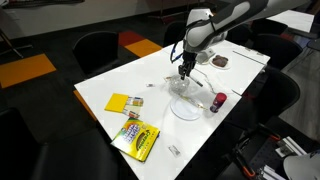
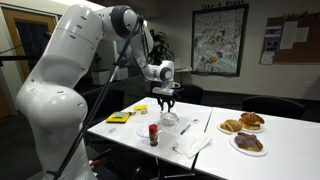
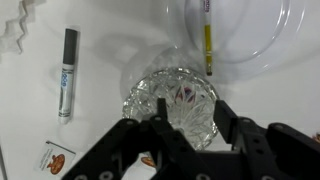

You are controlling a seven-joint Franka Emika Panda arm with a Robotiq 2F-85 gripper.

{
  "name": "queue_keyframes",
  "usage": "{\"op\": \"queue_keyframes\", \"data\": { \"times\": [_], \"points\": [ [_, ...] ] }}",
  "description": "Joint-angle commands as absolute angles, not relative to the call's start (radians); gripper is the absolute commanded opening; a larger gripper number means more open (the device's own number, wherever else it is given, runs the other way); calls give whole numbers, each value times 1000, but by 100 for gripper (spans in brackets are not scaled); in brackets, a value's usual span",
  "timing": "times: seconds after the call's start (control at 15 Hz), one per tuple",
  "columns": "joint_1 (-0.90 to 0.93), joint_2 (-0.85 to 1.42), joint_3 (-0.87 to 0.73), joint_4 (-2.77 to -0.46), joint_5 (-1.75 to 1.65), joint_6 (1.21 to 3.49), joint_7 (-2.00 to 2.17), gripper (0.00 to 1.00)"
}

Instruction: Put the glass lid on the table, then remove the object rom the glass bowl

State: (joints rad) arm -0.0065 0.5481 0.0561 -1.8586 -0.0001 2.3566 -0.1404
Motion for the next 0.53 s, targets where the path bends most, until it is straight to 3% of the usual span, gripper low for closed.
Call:
{"op": "queue_keyframes", "data": {
  "times": [0.0,0.13,0.2,0.47],
  "points": [
    [10,508,25,-1881,-37,2323,-102,83],
    [14,513,17,-1877,-61,2350,-104,97],
    [16,512,15,-1876,-73,2357,-106,100],
    [16,525,21,-1871,-100,2406,-118,100]
  ]
}}
